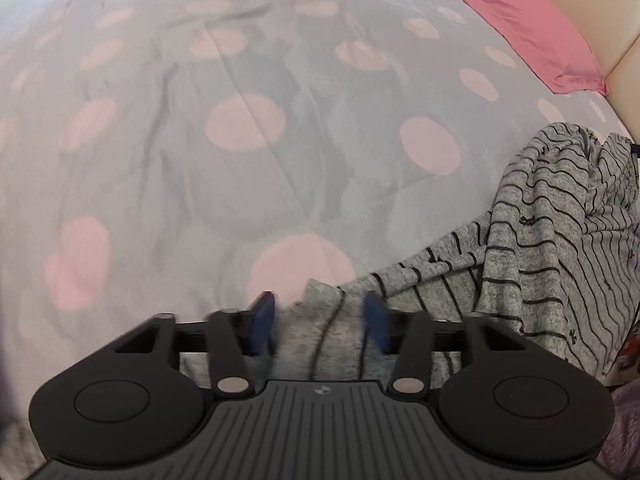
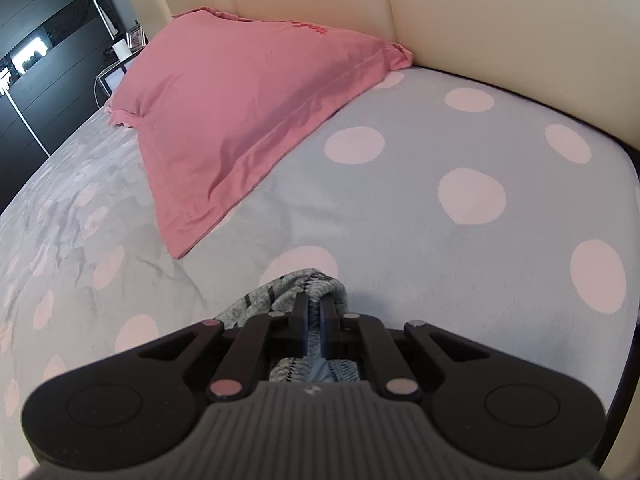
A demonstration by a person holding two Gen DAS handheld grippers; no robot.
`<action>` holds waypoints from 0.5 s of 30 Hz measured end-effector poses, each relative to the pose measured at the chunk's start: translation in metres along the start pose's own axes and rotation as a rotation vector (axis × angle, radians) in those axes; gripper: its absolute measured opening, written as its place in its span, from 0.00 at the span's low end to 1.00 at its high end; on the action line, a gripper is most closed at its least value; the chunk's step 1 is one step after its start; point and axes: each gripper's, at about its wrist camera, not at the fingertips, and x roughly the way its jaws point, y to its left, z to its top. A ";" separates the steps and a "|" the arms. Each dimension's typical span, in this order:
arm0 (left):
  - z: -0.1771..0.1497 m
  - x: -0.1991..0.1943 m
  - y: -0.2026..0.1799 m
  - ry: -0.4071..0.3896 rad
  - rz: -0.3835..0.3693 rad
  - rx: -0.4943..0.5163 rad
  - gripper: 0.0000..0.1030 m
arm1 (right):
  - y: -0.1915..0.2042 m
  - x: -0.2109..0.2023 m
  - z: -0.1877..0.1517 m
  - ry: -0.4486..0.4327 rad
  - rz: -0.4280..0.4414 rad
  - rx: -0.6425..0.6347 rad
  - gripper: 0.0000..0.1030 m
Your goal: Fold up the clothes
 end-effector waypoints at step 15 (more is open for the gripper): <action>0.028 -0.148 0.061 -0.617 0.376 -0.226 0.02 | -0.007 -0.013 0.002 -0.062 -0.068 0.032 0.06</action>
